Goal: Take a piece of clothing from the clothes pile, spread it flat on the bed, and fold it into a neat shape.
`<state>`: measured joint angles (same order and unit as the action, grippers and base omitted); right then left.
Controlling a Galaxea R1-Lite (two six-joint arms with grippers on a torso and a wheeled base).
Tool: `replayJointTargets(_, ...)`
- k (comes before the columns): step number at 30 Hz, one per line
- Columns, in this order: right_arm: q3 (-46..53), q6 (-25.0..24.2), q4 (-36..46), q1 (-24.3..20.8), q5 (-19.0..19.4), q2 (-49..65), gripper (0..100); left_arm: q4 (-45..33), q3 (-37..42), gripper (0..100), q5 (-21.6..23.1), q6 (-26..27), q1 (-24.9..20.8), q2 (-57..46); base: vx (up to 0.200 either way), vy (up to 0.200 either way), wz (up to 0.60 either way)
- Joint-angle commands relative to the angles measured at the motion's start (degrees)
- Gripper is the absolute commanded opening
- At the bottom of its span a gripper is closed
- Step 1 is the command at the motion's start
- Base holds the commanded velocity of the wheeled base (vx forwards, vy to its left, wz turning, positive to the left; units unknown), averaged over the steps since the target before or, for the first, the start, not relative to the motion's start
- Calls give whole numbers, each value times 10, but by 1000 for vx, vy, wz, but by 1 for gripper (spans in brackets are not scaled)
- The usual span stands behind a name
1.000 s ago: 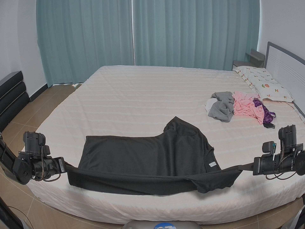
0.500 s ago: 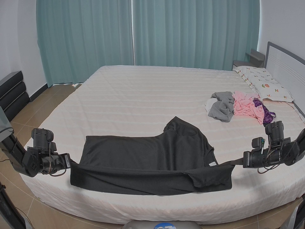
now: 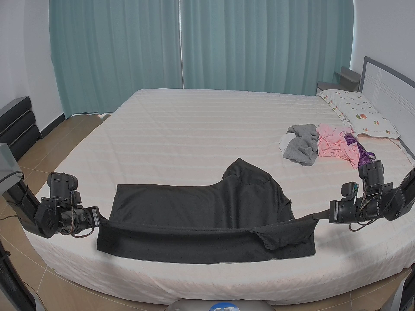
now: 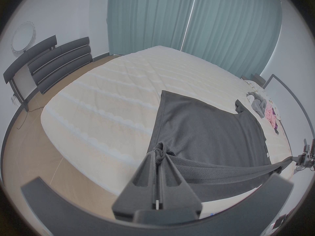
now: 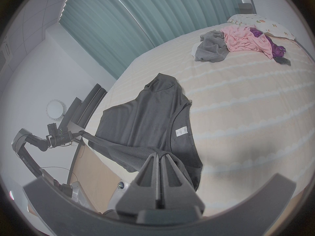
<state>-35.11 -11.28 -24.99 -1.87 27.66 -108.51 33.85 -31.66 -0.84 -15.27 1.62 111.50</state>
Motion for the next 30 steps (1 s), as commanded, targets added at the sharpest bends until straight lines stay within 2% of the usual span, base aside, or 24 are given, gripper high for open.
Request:
replayJointTargets(1,8,0,-1,-1,0,17,0,0,5,0,0,0,0,-13,0,0,0)
replayJointTargets(12,-42,-1,-1,-8,-1,-63,0,6,-35,0,1,-1,0,55,0,0,0)
replayJointTargets(19,-92,-28,-1,-9,-2,-118,0,6,-67,0,1,-1,-3,105,0,0,0)
replayJointTargets(30,-136,-31,-3,-13,-1,-184,0,6,-120,0,1,-3,-5,169,0,0,0)
